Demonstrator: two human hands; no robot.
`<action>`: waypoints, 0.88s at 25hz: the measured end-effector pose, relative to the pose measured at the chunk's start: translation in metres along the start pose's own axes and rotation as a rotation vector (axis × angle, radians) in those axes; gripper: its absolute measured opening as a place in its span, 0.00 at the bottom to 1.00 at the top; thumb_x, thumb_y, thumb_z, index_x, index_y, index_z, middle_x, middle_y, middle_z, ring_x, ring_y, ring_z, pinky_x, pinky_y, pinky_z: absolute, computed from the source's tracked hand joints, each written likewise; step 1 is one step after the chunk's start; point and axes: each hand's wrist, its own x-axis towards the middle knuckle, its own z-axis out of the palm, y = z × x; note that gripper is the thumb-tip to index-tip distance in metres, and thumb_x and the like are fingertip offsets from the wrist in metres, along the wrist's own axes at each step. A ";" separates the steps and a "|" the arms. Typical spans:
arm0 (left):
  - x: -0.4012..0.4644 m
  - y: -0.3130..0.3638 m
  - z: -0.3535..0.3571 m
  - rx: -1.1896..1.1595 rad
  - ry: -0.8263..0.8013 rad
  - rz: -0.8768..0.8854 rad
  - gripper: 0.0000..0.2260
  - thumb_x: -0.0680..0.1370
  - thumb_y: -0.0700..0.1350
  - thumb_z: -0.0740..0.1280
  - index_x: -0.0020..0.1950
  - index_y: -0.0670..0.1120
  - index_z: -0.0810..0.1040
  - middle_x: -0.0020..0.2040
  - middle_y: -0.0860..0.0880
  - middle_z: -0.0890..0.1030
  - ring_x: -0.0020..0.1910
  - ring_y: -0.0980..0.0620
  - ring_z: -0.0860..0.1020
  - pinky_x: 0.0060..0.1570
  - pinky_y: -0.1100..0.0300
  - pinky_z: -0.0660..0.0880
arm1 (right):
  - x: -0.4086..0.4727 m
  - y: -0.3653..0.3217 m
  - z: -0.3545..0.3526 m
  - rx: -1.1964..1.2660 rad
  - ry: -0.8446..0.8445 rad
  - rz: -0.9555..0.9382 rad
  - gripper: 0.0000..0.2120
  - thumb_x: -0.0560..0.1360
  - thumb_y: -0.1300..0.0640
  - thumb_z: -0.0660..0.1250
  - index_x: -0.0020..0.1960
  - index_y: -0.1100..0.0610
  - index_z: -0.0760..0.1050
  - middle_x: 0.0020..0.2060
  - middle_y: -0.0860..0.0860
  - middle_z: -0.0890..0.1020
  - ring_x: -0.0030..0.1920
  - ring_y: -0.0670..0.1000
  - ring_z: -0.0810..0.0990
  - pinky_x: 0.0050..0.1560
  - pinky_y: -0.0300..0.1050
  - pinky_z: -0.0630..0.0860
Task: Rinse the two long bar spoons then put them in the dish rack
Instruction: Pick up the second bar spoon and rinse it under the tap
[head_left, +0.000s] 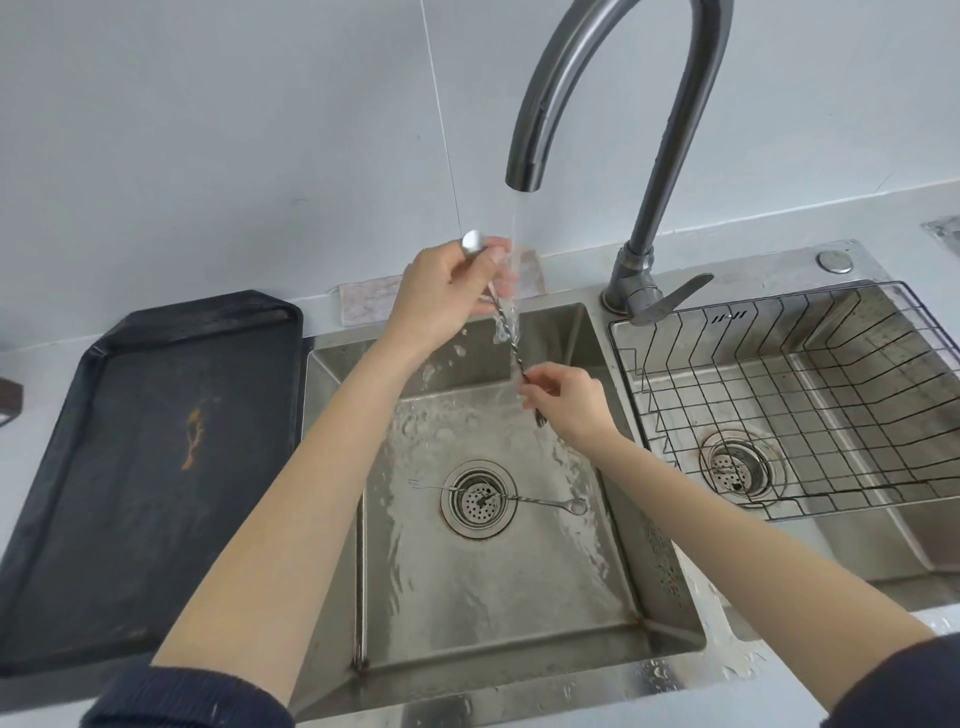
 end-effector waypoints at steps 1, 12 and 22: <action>-0.003 -0.004 -0.006 -0.043 0.033 -0.014 0.08 0.79 0.42 0.59 0.54 0.46 0.77 0.41 0.54 0.80 0.37 0.62 0.80 0.43 0.67 0.79 | 0.003 -0.004 -0.002 -0.016 0.013 -0.021 0.10 0.75 0.56 0.66 0.53 0.59 0.80 0.48 0.55 0.85 0.43 0.50 0.81 0.39 0.29 0.71; -0.030 -0.061 -0.042 -0.534 0.187 -0.333 0.10 0.80 0.44 0.58 0.46 0.44 0.78 0.44 0.48 0.80 0.42 0.56 0.81 0.44 0.68 0.80 | 0.021 -0.035 -0.011 -0.279 0.071 -0.248 0.10 0.76 0.56 0.63 0.53 0.54 0.80 0.48 0.52 0.85 0.47 0.51 0.79 0.48 0.49 0.78; -0.055 -0.149 -0.031 -0.952 0.373 -0.805 0.09 0.80 0.37 0.57 0.41 0.39 0.71 0.36 0.43 0.82 0.30 0.50 0.83 0.35 0.63 0.80 | 0.009 0.010 0.019 -0.616 -0.128 -0.196 0.13 0.77 0.59 0.59 0.57 0.53 0.78 0.55 0.52 0.82 0.57 0.56 0.77 0.53 0.49 0.74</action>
